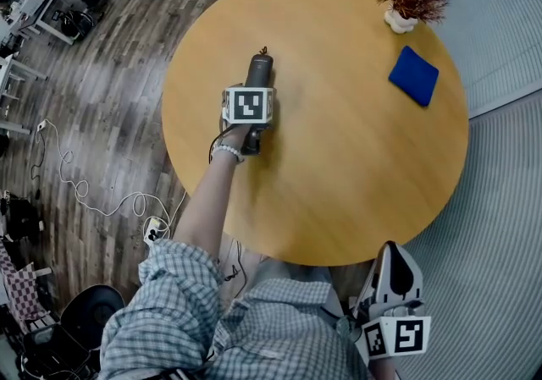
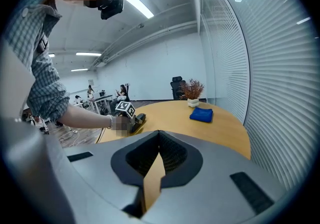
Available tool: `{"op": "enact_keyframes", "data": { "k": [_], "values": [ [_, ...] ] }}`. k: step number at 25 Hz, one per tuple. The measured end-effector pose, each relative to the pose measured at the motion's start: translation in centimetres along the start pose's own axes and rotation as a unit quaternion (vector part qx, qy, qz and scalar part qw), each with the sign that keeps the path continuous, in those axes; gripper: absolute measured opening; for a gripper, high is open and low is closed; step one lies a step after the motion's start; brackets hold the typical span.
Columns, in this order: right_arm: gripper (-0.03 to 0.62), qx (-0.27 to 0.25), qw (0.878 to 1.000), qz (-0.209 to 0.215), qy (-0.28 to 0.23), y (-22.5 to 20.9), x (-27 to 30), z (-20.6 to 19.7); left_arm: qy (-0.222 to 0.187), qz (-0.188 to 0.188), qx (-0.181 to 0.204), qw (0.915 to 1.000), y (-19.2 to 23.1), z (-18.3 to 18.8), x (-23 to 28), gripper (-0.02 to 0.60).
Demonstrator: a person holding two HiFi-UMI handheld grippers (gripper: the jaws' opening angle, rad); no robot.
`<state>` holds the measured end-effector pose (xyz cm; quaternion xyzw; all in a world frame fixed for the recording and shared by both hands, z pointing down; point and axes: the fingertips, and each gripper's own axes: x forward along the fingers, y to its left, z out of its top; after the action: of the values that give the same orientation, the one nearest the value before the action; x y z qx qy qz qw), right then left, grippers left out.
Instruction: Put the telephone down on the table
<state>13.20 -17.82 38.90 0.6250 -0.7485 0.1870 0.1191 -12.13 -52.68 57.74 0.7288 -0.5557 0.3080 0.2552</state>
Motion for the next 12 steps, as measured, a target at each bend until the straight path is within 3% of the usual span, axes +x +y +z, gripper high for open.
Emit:
{"op": "enact_keyframes", "data": {
  "k": [6, 12],
  "values": [
    [0.006, -0.015, 0.999, 0.022, -0.030, 0.5, -0.8, 2.3, -0.053, -0.020, -0.046, 0.9973, -1.2, 1.9, -5.6, 0.331],
    [0.006, -0.034, 0.995, 0.033, -0.085, 0.0, -1.6, 5.5, -0.146, -0.045, -0.020, 0.9880, -4.6, 4.5, -14.4, 0.330]
  ]
}}
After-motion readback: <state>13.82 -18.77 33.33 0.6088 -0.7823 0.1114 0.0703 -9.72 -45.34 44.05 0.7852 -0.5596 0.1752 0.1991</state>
